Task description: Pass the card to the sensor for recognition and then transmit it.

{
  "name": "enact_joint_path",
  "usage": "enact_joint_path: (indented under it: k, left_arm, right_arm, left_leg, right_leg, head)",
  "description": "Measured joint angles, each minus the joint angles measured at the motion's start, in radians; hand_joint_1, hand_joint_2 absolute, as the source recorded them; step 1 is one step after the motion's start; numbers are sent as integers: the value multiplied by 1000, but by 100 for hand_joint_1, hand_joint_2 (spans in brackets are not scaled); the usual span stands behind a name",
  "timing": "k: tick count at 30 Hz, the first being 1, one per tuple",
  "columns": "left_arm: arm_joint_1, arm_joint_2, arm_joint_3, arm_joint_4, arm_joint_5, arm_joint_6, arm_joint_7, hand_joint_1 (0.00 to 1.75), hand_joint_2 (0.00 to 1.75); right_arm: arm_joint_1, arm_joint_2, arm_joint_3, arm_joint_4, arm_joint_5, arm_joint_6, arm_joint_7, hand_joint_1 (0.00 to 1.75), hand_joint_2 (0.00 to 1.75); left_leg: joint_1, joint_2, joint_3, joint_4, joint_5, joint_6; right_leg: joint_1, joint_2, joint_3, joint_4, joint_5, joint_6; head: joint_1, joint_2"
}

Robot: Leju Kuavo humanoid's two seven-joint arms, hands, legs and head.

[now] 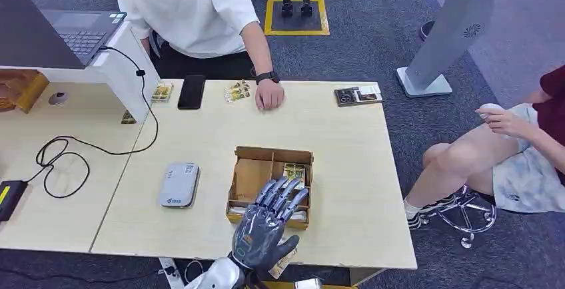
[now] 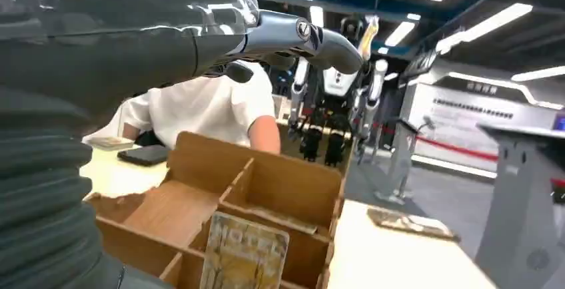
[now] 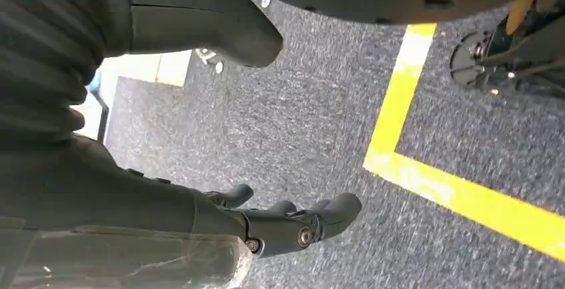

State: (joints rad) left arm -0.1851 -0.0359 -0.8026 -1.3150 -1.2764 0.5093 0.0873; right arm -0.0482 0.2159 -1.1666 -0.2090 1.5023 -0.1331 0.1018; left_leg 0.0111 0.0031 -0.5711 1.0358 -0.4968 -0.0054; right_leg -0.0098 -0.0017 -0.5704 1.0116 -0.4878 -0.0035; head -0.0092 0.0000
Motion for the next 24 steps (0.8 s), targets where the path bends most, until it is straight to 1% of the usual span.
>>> enact_joint_path:
  k: [4, 6, 17, 24]
  left_arm:
    - [-18, -18, -1, 44, -19, -34, 50, 0, 175]
    - [-22, -24, -1, 58, -26, -39, 66, 0, 175]
    - [-32, -40, -1, 101, -30, -41, 75, 0, 175]
    - [-32, -42, -1, 113, -86, -62, 151, 0, 175]
  right_arm:
    - [-5, 1, 5, 6, 0, -4, 4, 0, 175]
    - [-5, 1, 7, 8, 0, -5, 4, 0, 175]
    - [-5, 3, 14, 13, 0, -5, 4, 0, 175]
    - [-5, 8, 14, 13, -5, -19, 9, 0, 175]
  left_leg:
    - [0, 0, 0, 0, 0, 0]
    - [0, 0, 0, 0, 0, 0]
    - [0, 0, 0, 0, 0, 0]
    - [0, 0, 0, 0, 0, 0]
  right_leg:
    - [0, 0, 0, 0, 0, 0]
    - [0, 0, 0, 0, 0, 0]
    - [0, 0, 0, 0, 0, 0]
    - [0, 0, 0, 0, 0, 0]
  head:
    - [0, 0]
    - [0, 0]
    - [0, 0]
    - [0, 0]
